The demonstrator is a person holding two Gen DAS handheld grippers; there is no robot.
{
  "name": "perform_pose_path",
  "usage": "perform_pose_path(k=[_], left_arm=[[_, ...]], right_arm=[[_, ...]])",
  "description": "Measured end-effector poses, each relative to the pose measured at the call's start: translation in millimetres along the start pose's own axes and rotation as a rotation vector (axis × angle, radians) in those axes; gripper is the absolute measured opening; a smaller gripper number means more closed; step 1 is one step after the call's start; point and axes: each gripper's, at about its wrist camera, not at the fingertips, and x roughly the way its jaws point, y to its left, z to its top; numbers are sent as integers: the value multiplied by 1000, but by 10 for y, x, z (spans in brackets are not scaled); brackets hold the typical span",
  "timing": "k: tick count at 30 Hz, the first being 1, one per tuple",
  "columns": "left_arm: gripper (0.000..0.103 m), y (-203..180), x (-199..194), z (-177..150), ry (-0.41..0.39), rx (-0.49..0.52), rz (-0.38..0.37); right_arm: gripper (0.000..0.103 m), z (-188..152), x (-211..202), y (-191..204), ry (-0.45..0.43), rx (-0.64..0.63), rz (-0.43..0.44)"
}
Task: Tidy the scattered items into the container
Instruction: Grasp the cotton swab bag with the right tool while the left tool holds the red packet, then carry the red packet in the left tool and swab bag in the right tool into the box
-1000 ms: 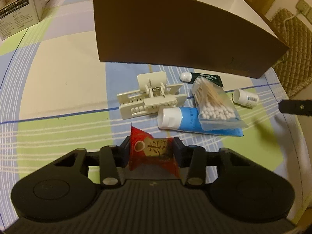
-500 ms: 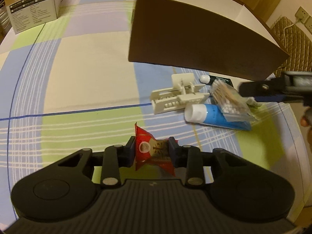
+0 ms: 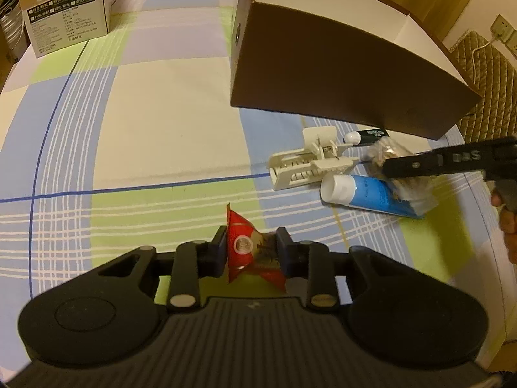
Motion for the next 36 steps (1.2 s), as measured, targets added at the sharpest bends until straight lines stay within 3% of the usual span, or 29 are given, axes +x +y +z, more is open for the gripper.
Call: perform_pose_path(k=[9, 20, 24, 36], left_arm=[[18, -116, -154, 51, -28, 45, -25], [18, -369, -136, -102, 13, 138, -40], [18, -487, -74, -163, 10, 187, -3], [16, -513, -332, -187, -32, 176, -43]], right_arm=[[31, -283, -515, -271, -64, 83, 48], [31, -587, -723, -538, -65, 170, 19], [31, -644, -776, -570, -68, 177, 13], [31, -759, -915, -569, -88, 183, 19]])
